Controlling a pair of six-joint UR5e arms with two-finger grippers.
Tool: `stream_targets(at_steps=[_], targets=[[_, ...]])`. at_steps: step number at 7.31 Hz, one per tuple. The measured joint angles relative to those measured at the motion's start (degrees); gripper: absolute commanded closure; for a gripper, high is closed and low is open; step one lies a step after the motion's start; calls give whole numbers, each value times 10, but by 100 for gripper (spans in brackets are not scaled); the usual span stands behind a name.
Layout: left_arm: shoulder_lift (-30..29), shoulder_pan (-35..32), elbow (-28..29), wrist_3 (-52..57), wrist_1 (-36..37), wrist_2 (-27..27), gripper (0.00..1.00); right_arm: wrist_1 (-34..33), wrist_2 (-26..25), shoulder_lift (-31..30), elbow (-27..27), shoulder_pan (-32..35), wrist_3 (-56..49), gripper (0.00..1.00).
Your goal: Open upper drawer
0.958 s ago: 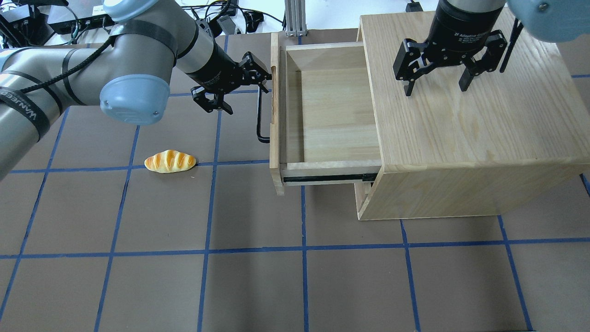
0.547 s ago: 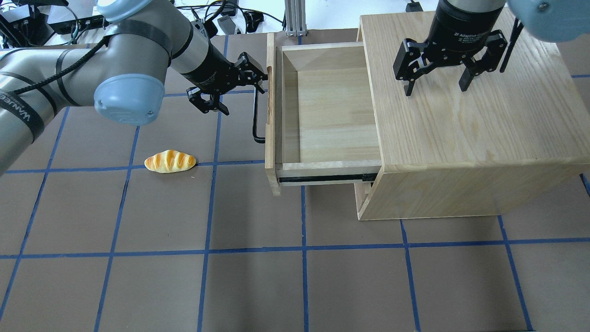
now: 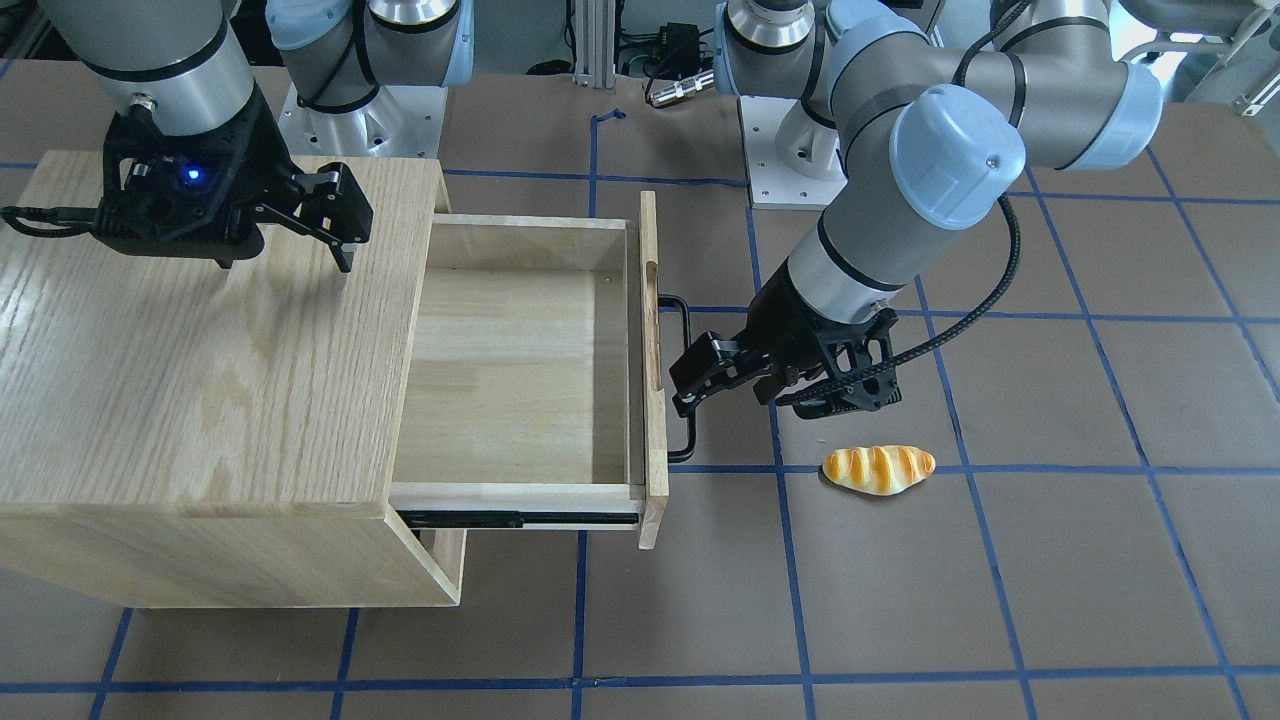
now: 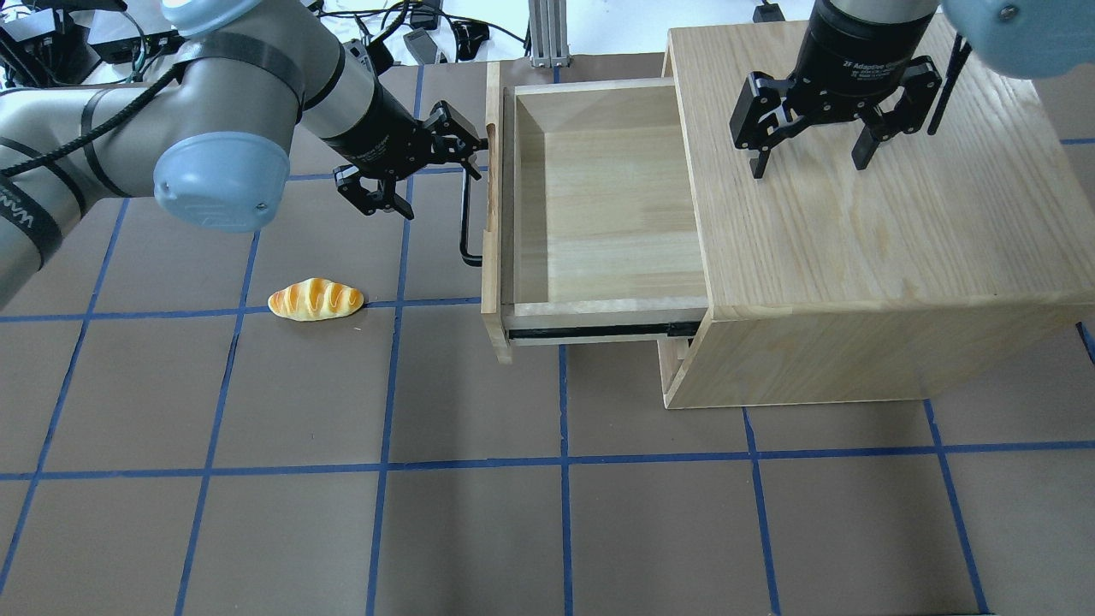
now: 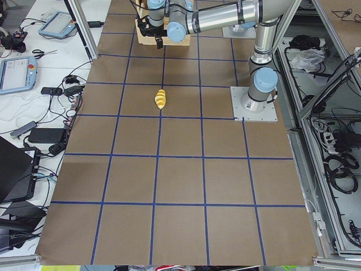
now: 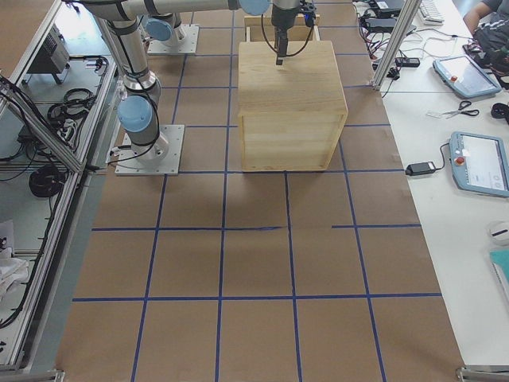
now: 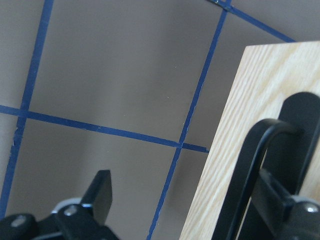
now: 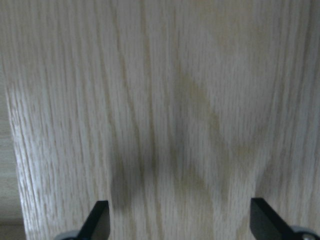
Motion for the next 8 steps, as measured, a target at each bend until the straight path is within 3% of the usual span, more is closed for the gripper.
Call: stream_targets(at_steps=[2, 4, 6, 8], targets=[[21, 22, 15, 2, -47, 0, 0, 0, 0, 0, 0, 0, 0, 0], [56, 59, 52, 20, -143, 15, 0, 0, 0, 0, 0, 0, 0, 0], [87, 92, 97, 61, -232, 78, 0, 0, 0, 0, 0, 0, 0, 0], [100, 105, 117, 102, -254, 117, 0, 0, 0, 0, 0, 0, 1, 0]])
